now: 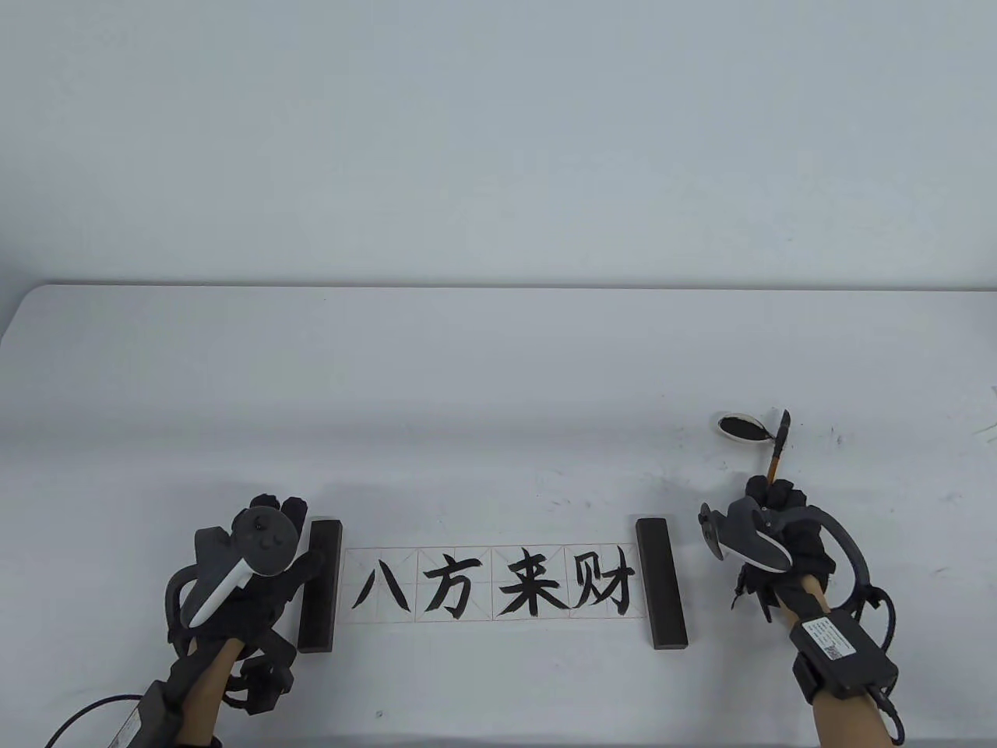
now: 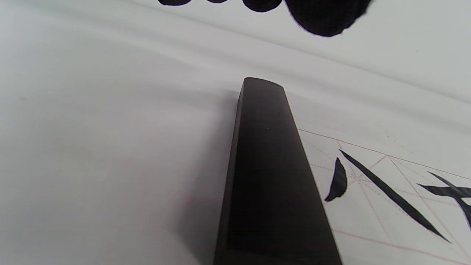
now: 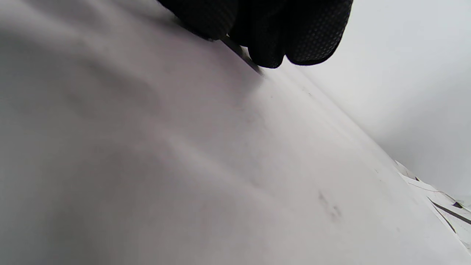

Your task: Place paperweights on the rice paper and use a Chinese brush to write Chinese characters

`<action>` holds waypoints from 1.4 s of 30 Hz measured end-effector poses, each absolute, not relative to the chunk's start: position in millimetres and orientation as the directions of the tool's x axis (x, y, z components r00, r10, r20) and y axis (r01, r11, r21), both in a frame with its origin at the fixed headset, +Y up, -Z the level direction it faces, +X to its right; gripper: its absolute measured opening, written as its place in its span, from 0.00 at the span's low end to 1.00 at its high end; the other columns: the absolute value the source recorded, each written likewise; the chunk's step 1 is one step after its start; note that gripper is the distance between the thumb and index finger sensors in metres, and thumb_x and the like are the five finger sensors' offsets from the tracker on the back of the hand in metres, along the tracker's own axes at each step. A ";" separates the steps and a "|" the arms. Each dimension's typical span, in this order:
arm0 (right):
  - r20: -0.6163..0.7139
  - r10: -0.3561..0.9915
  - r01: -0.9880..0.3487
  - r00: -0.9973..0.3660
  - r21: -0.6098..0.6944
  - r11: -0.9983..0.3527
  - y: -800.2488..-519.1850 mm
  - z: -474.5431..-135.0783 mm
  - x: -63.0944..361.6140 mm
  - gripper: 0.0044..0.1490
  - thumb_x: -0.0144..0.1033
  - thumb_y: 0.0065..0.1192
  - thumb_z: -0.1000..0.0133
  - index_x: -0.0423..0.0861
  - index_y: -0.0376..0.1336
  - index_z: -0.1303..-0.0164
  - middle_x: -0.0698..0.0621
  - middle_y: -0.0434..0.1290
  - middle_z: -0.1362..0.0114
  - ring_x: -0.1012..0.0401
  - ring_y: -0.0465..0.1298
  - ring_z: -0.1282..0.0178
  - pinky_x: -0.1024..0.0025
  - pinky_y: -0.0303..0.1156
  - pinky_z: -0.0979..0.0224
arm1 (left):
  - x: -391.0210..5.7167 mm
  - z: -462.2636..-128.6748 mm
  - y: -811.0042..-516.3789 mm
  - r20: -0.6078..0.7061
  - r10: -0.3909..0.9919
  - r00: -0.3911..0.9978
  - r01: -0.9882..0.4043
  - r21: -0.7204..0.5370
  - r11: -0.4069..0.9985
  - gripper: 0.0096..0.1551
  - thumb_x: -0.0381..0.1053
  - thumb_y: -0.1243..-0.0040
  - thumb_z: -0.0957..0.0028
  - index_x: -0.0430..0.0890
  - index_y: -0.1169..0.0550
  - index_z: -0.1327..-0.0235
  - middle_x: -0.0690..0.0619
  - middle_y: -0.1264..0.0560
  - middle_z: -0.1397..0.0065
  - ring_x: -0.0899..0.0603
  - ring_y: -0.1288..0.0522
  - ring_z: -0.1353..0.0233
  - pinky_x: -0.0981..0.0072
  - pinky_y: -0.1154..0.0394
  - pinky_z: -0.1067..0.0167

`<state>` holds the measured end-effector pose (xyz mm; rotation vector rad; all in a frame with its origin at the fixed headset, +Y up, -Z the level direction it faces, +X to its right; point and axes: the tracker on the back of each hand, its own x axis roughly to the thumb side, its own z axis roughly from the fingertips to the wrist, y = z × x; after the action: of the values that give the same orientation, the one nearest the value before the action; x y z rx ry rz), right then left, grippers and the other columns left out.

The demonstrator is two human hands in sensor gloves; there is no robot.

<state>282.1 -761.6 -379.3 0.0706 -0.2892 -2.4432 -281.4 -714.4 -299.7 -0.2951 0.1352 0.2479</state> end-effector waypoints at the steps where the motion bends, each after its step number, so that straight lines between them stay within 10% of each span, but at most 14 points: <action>1: 0.023 -0.630 0.618 -0.777 0.226 -0.753 -762.1 -379.5 282.2 0.41 0.21 0.51 0.38 0.37 0.38 0.19 0.33 0.53 0.19 0.46 0.63 0.20 0.50 0.66 0.24 | -281.4 -299.7 -714.4 -0.168 0.221 0.961 -0.261 -0.271 0.927 0.48 0.63 0.55 0.43 0.60 0.57 0.11 0.48 0.62 0.07 0.35 0.59 0.08 0.38 0.63 0.16; 22: -0.041 -0.619 0.603 -0.785 0.185 -0.776 -756.1 -378.9 291.7 0.46 0.29 0.55 0.38 0.41 0.36 0.18 0.35 0.50 0.17 0.44 0.60 0.19 0.46 0.64 0.23 | -280.8 -300.0 -715.3 -0.172 0.218 0.961 -0.260 -0.283 0.923 0.48 0.63 0.55 0.43 0.60 0.57 0.11 0.48 0.62 0.07 0.35 0.59 0.08 0.38 0.63 0.16; 32: -0.194 -0.390 0.411 -0.900 -0.084 -0.908 -667.1 -337.9 295.7 0.47 0.37 0.54 0.38 0.37 0.37 0.16 0.32 0.48 0.16 0.40 0.57 0.17 0.38 0.60 0.23 | -277.6 -298.3 -713.4 -0.155 0.208 0.966 -0.242 -0.248 0.938 0.47 0.63 0.55 0.43 0.62 0.56 0.12 0.51 0.62 0.07 0.36 0.59 0.08 0.41 0.63 0.16; 42: -0.013 -0.043 0.045 -0.999 -0.385 -0.922 -613.8 -283.6 251.3 0.47 0.41 0.52 0.36 0.35 0.40 0.15 0.30 0.46 0.14 0.36 0.53 0.16 0.31 0.55 0.24 | -268.5 -292.4 -707.3 -0.115 0.183 0.976 -0.200 -0.161 0.967 0.46 0.64 0.56 0.43 0.64 0.57 0.12 0.52 0.62 0.07 0.37 0.61 0.08 0.41 0.64 0.16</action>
<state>251.3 -613.8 -283.6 0.0063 0.6085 -3.0361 -268.5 -707.3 -292.4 -0.1727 0.1001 0.1938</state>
